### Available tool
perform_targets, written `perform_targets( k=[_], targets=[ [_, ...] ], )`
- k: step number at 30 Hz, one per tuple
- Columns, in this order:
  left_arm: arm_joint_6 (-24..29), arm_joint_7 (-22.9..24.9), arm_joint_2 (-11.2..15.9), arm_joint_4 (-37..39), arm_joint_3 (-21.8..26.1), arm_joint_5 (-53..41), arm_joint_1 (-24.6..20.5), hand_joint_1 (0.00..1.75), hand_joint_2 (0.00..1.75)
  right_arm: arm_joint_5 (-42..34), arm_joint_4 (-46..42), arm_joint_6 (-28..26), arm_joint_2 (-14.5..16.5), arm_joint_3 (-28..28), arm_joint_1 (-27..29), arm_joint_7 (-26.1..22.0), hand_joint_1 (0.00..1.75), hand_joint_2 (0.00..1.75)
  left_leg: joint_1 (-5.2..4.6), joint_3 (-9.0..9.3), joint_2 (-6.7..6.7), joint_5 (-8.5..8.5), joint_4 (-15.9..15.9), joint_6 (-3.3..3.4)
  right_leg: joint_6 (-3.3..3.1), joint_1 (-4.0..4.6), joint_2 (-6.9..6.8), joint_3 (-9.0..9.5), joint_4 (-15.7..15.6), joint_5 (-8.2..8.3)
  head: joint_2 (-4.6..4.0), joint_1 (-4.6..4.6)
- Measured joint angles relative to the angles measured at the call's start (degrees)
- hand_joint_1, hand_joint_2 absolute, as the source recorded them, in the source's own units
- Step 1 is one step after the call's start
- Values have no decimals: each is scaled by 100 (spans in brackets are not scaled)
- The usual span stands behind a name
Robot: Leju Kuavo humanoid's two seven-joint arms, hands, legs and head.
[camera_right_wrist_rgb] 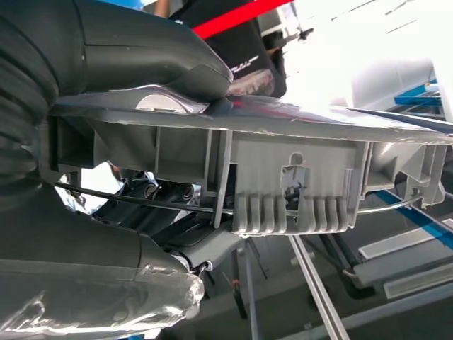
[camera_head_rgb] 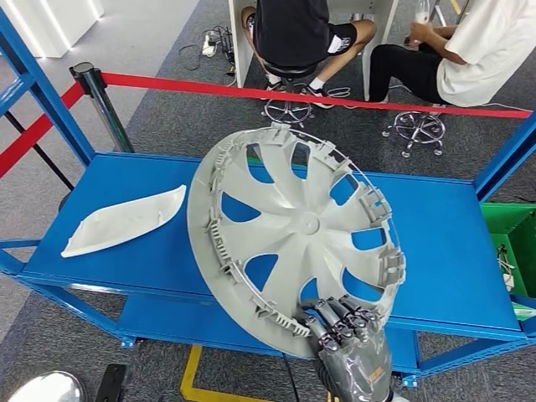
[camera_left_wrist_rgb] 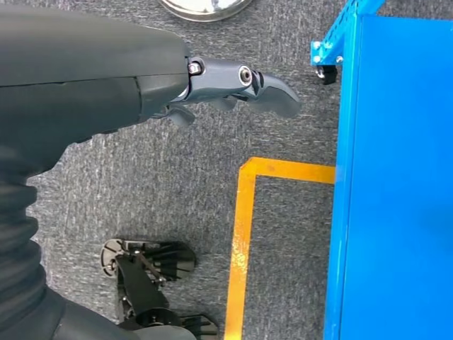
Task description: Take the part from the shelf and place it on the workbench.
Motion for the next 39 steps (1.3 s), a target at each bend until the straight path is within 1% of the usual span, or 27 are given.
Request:
perform_targets(
  k=[3,8,11,12,14,16,17,18,20,21,22,23,24,25,26,27,28,30,31,32,33,34,35,36,37,38,39],
  targets=[
    [65,18,-5,0,33,-6,0,0,175,-715,-20,0,45,-101,64,-439,175,175,-3,0,0,-2,4,3,3,-5,0,1,-4,2,0,0],
    [227,58,-27,0,67,-157,1,0,175,-2637,-7,-4,105,-205,219,-1232,175,175,-21,-4,-1,-8,12,20,18,-24,-1,1,-8,7,0,-1],
    [289,56,-34,0,68,-224,1,0,175,-3544,-17,-13,128,-230,322,-1706,175,175,-44,-10,0,-12,26,53,49,-49,0,1,-10,12,0,-2],
    [309,56,-35,0,68,-247,1,0,175,-3944,-39,-15,141,-264,351,-1988,175,175,-54,-11,0,-8,36,69,65,-58,1,0,-12,20,0,-2],
    [343,56,-37,0,69,-296,-2,0,175,-5055,-199,33,163,-396,424,-2784,175,175,-71,-25,2,24,48,113,116,-75,10,-6,-28,55,0,-3],
    [358,56,-44,0,69,-326,-5,0,175,-5929,-484,183,174,-573,509,-3433,175,175,-42,-33,39,90,7,163,166,-72,-2,-59,19,12,0,2],
    [361,56,-45,0,69,-338,-4,0,175,-6073,-615,264,183,-662,539,-3580,175,175,-21,-36,72,117,-19,183,186,-66,-21,-133,170,-97,0,13],
    [361,56,-46,0,70,-349,-1,0,175,-6098,-717,328,194,-740,560,-3650,175,175,-1,-36,114,132,-35,194,204,-66,-48,-258,446,-267,0,20],
    [361,56,-39,0,74,-363,6,0,175,-6054,-846,399,216,-861,606,-3683,175,175,6,-49,201,134,-31,201,245,-74,-85,-586,1242,-638,0,31],
    [361,56,-41,0,76,-365,8,0,175,-6042,-885,419,223,-898,638,-3682,175,175,8,-52,249,134,-27,200,263,-79,-95,-703,1538,-725,0,28],
    [361,56,-46,0,77,-369,9,0,175,-6035,-914,435,228,-928,667,-3678,175,175,11,-54,297,133,-23,197,276,-83,-104,-729,1639,-705,0,29],
    [361,56,-54,0,78,-371,7,0,175,-6032,-942,443,233,-950,690,-3680,175,175,18,-55,343,127,-13,189,287,-88,-125,-632,1488,-575,0,29],
    [361,56,-64,0,79,-374,3,0,175,-6029,-973,443,233,-964,710,-3684,175,175,29,-55,386,115,5,170,299,-95,-173,-430,1133,-381,0,28],
    [362,56,-64,-1,80,-376,0,0,175,-6026,-1001,442,234,-974,720,-3690,175,175,30,-58,423,98,29,139,315,-85,-277,-206,733,-262,0,30],
    [363,56,-61,-1,83,-376,-2,0,175,-6018,-1028,442,234,-983,725,-3696,175,175,23,-71,454,79,58,103,297,-71,-370,-21,412,-168,1,38],
    [364,56,-57,-1,87,-379,-5,0,175,-6009,-1051,442,236,-993,731,-3698,175,175,4,-80,480,62,91,71,254,-63,-438,82,217,-153,1,37],
    [365,56,-54,-1,95,-380,-8,0,175,-6001,-1068,442,238,-1005,735,-3699,175,175,-18,-94,505,54,115,46,194,-51,-463,97,165,-189,1,31],
    [366,56,-61,0,113,-385,-13,0,175,-5988,-1102,449,244,-1030,749,-3700,175,175,-34,-117,566,50,147,0,54,-61,-361,27,168,-174,1,13],
    [366,56,-65,0,120,-388,-15,0,175,-5983,-1116,456,246,-1041,749,-3701,175,175,-28,-143,539,3,184,-33,4,-63,-307,-13,170,-154,1,3],
    [367,56,-69,0,124,-393,-17,0,175,-5979,-1127,466,248,-1051,748,-3702,175,175,-20,-198,469,-111,295,-66,-44,-67,-256,-55,166,-124,0,-3],
    [367,56,-73,0,127,-399,-18,0,175,-5976,-1134,477,252,-1061,747,-3705,175,175,-11,-299,365,-301,525,-93,-84,-72,-204,-103,161,-88,0,-12],
    [368,56,-76,0,132,-406,-19,0,175,-5974,-1140,489,255,-1068,747,-3707,175,175,-5,-448,255,-542,871,-107,-113,-69,-151,-159,161,-48,0,-21],
    [368,56,-79,0,137,-412,-19,0,175,-5973,-1140,499,258,-1073,747,-3709,175,175,-1,-618,191,-768,1273,-108,-132,-64,-90,-220,162,-3,0,-24],
    [368,56,-79,0,144,-415,-18,0,175,-5972,-1140,508,261,-1076,748,-3711,175,175,-1,-758,162,-917,1614,-101,-140,-59,-25,-283,162,45,0,-24],
    [367,56,-80,0,150,-418,-18,0,175,-5973,-1140,515,261,-1078,748,-3712,175,175,-2,-817,148,-947,1786,-86,-141,-53,45,-345,162,96,0,-23],
    [367,56,-81,0,154,-419,-20,0,175,-5976,-1140,522,262,-1079,748,-3712,175,175,-3,-764,135,-856,1729,-63,-134,-49,119,-406,163,150,0,-23],
    [367,56,-82,0,157,-419,-24,0,175,-5980,-1140,530,263,-1080,748,-3712,175,175,-5,-604,105,-682,1457,-31,-124,-47,194,-465,163,205,0,-23]
  ],
)
